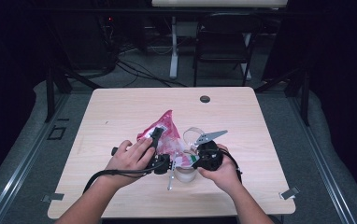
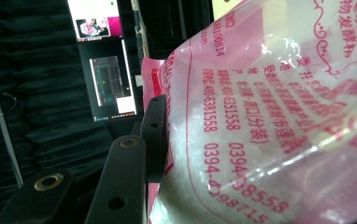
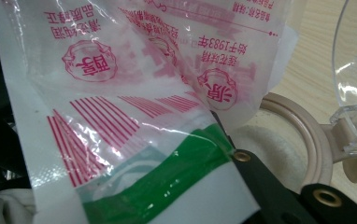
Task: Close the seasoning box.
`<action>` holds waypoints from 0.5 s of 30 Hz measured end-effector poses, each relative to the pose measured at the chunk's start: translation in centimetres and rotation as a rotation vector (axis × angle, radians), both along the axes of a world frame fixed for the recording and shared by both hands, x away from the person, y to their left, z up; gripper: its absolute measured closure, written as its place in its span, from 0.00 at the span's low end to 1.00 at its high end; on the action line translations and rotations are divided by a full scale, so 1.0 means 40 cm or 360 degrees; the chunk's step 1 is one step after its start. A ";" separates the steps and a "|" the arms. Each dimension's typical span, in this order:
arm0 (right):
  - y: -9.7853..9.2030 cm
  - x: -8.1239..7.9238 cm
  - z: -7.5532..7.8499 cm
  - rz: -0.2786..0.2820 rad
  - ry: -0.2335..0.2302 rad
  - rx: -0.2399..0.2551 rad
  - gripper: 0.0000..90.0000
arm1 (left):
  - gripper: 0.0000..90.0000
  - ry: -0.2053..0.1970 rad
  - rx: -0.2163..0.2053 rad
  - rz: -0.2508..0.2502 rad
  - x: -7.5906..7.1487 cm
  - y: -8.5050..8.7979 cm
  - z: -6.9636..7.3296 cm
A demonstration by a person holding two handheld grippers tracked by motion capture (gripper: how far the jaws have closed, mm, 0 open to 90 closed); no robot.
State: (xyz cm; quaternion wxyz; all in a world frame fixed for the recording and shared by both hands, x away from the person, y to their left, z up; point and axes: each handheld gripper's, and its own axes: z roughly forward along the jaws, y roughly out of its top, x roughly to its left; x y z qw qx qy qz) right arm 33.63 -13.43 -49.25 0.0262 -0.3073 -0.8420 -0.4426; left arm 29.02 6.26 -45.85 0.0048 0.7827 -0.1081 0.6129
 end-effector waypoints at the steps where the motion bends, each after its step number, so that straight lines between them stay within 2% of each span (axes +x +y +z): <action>1: 0.000 -0.001 0.001 0.0002 -0.0002 -0.0004 1.00 | 0.74 0.0004 0.0005 0.0001 0.000 0.000 0.001; 15: 0.001 -0.004 -0.003 -0.0009 -0.0005 -0.0003 1.00 | 0.72 0.0031 0.0071 0.0000 -0.001 -0.001 0.004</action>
